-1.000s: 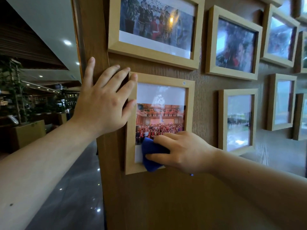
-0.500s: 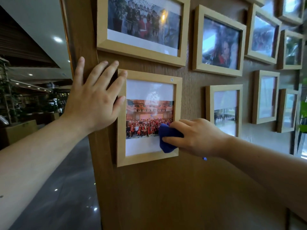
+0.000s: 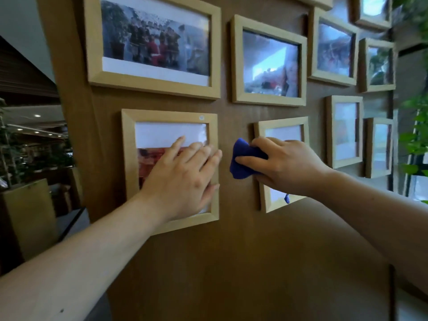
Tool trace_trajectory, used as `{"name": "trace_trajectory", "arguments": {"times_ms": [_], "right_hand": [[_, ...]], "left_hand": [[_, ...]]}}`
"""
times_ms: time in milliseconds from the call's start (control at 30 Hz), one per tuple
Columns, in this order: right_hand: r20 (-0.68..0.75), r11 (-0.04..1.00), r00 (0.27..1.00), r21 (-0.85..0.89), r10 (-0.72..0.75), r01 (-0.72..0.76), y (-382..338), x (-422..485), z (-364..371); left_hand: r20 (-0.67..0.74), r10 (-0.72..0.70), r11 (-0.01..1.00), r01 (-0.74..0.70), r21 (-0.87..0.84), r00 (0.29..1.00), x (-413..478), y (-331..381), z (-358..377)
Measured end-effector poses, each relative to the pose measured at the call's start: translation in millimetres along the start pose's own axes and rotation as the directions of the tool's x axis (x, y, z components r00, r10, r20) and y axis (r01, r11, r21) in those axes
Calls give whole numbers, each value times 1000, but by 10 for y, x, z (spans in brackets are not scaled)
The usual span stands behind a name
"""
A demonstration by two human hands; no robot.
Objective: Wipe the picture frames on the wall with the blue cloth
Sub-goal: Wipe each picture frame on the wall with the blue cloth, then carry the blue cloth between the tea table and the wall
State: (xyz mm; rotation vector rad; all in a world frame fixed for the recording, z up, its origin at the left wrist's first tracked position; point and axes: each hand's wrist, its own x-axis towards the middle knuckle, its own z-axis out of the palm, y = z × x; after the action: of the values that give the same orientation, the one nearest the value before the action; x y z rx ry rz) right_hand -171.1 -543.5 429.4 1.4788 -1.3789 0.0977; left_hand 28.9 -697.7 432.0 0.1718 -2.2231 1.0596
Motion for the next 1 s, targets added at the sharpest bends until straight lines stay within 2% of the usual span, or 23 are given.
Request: {"name": "trace_trajectory", "arguments": {"times_ms": [267, 367, 600, 867, 1000], "right_hand": [[114, 987, 981, -38, 157, -154, 660, -978, -23], [182, 974, 958, -81, 221, -210, 876, -1374, -68], [271, 937, 899, -160, 343, -310, 1097, -2129, -338], [384, 830, 744, -364, 547, -422, 880, -2784, -855], [419, 710, 580, -505, 699, -491, 558, -3130, -1281]], "left_hand": [[-25, 116, 975, -119, -189, 993, 844, 1036, 212], [-15, 163, 958, -162, -237, 987, 1148, 1443, 288], [-103, 240, 883, -261, -390, 965, 1664, 2174, 376], [-271, 324, 740, -421, -524, 907, 1954, 2895, 333], [-383, 376, 605, -537, -588, 844, 1953, 3270, 185]]}}
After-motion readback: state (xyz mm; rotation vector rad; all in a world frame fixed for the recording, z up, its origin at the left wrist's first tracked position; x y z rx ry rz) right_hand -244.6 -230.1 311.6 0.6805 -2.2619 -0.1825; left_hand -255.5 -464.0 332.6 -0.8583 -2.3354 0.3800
